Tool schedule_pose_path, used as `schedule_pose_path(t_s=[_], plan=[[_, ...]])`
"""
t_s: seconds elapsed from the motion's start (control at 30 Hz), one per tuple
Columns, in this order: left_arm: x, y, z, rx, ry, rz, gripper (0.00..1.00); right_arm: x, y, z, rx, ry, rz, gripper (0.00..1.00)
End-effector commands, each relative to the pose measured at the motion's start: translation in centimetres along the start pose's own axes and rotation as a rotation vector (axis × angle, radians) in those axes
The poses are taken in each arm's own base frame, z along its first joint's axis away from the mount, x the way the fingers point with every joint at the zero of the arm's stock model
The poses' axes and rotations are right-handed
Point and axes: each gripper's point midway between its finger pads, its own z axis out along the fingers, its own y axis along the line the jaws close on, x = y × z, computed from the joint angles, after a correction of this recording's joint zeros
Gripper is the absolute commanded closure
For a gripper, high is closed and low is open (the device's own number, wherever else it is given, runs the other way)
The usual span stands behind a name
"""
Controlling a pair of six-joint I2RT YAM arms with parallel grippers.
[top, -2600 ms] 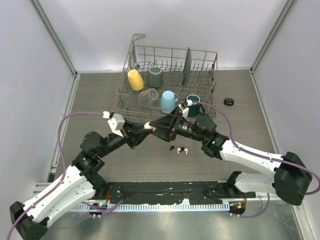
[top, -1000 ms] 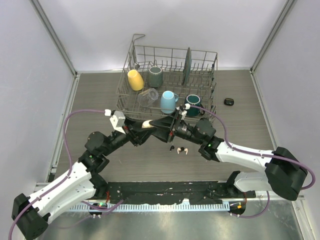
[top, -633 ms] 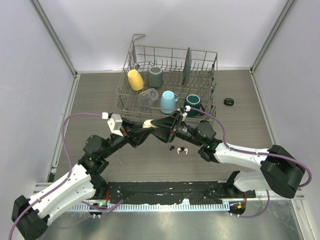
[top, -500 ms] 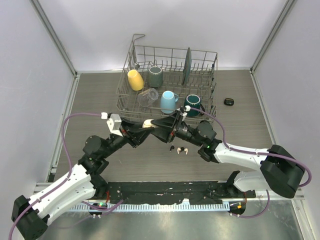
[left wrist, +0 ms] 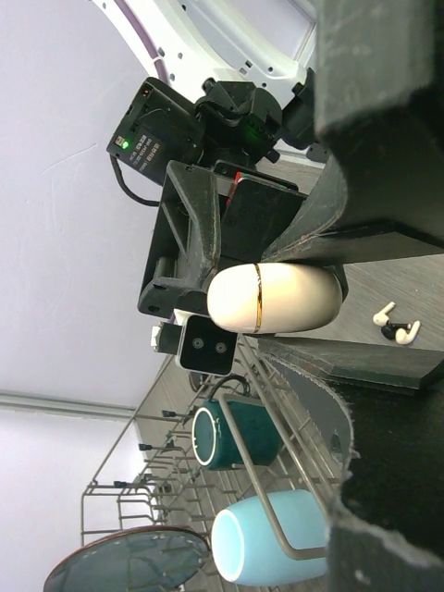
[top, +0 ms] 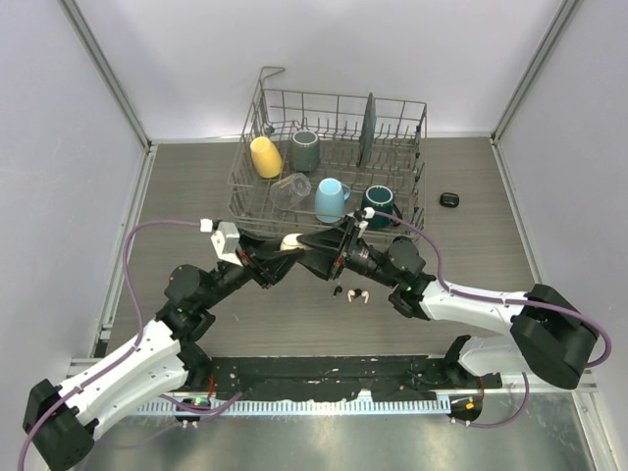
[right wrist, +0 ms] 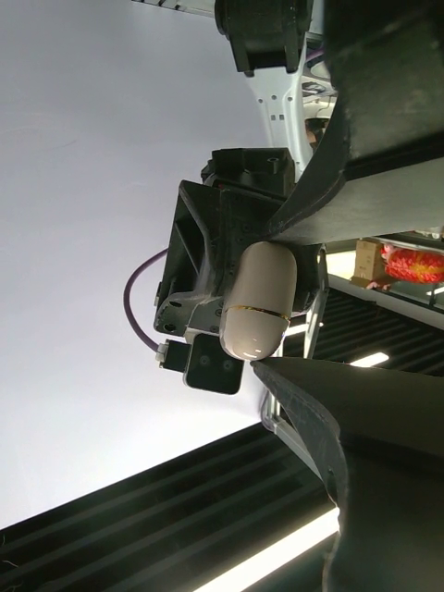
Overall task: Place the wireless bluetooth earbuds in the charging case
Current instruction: Adjust the charging case.
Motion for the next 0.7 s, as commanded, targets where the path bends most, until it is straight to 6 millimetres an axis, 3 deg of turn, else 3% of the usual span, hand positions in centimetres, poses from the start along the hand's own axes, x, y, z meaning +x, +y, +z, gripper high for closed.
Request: schedule_pose_path(t_s=[0.0, 0.27, 0.67], plan=[[-2.1, -0.9, 0.4, 0.037, -0.064, 0.011, 0.61, 0.6, 1.4, -0.1, -0.055, 0.015, -0.012, 0.99], [-1.6, -1.2, 0.4, 0.048, -0.029, -0.004, 0.63, 0.0, 0.5, -0.1, 0.023, -0.034, -0.087, 0.99], [-0.2, -2.0, 0.2, 0.095, 0.038, -0.028, 0.61, 0.0, 1.2, -0.1, 0.02, -0.046, -0.141, 0.99]])
